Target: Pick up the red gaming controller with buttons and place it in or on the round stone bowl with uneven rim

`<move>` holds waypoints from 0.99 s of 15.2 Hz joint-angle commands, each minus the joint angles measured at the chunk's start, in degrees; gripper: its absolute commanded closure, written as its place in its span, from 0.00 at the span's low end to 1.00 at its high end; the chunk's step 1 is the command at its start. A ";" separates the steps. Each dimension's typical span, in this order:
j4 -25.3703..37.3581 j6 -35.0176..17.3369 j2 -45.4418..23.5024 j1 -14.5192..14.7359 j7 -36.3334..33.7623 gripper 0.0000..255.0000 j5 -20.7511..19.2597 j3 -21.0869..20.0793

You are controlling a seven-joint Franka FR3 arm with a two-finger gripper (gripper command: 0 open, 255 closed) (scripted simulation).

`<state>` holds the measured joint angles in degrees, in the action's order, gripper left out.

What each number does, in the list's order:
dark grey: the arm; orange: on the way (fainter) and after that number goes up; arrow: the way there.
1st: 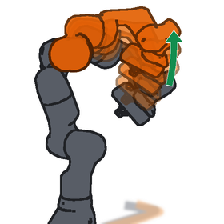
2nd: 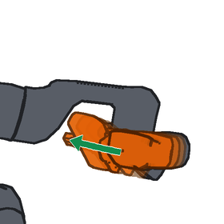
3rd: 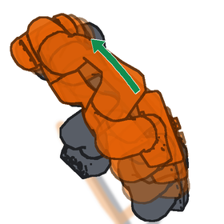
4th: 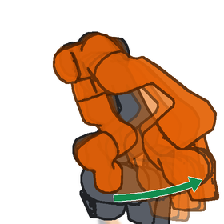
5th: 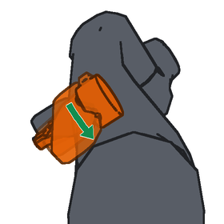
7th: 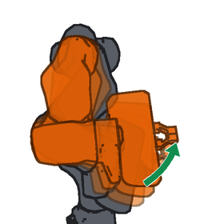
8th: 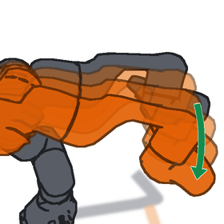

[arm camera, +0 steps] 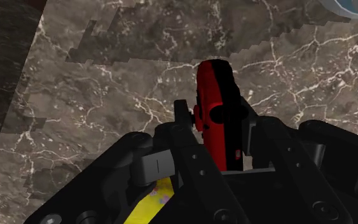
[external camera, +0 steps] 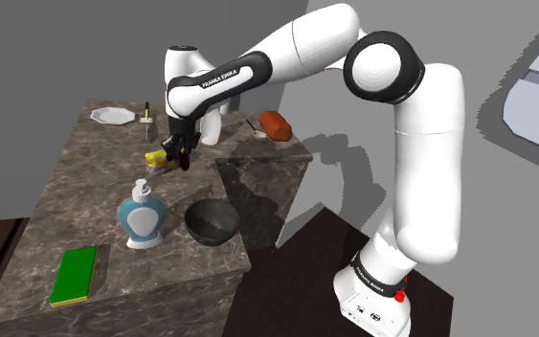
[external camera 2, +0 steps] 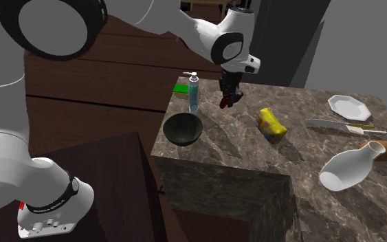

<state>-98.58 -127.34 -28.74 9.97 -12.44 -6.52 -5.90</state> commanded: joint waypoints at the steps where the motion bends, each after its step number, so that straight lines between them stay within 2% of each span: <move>1: -5.70 -2.02 3.66 0.10 -0.61 1.00 0.11 -0.25; 8: -25.87 -8.70 17.12 0.99 -3.20 1.00 0.95 -1.58; 15: -43.09 -12.83 30.26 2.66 -5.55 1.00 3.21 -3.57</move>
<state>-139.14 -139.61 -0.47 12.45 -17.86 -3.74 -9.26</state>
